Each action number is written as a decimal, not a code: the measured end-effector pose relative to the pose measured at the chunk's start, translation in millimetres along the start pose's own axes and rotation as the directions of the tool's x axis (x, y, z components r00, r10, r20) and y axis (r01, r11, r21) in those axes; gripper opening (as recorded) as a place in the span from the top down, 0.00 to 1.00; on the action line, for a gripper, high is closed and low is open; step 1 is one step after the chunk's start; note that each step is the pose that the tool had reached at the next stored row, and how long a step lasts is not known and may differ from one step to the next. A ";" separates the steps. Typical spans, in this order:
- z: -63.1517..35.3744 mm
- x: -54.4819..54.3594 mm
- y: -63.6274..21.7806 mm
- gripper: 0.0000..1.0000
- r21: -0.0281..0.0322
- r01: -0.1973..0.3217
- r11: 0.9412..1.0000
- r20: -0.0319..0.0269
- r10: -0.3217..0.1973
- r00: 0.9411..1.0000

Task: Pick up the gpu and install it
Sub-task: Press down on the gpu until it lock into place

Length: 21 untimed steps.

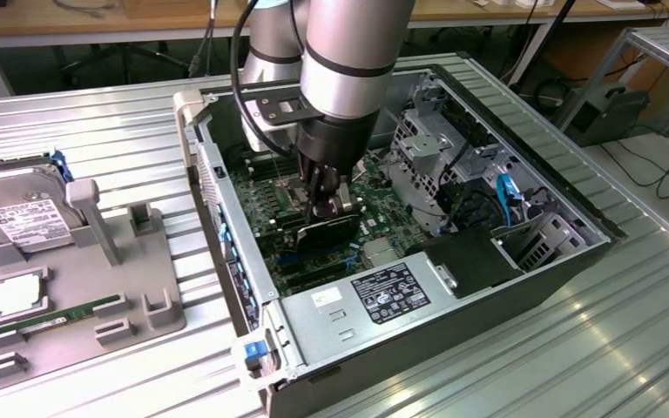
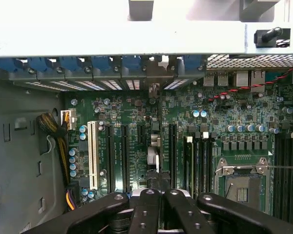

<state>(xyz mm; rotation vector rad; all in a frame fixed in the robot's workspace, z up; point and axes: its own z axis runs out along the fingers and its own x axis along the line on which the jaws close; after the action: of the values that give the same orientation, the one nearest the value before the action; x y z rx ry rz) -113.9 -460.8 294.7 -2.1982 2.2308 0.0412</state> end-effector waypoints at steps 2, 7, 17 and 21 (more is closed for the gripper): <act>0.0 0.0 0.0 0.89 0.000 0.000 1.000 0.000 0.000 1.000; 3.2 -3.0 0.1 0.89 0.000 0.000 1.000 0.000 0.000 1.000; 26.1 -7.6 4.4 0.89 0.000 0.000 1.000 -0.002 0.000 1.000; 16.3 -8.6 4.5 0.89 -0.001 0.000 1.000 -0.001 0.000 1.000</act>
<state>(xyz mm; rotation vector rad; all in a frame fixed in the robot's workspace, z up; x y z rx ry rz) -118.5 -451.7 278.6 -2.1991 2.2317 0.0415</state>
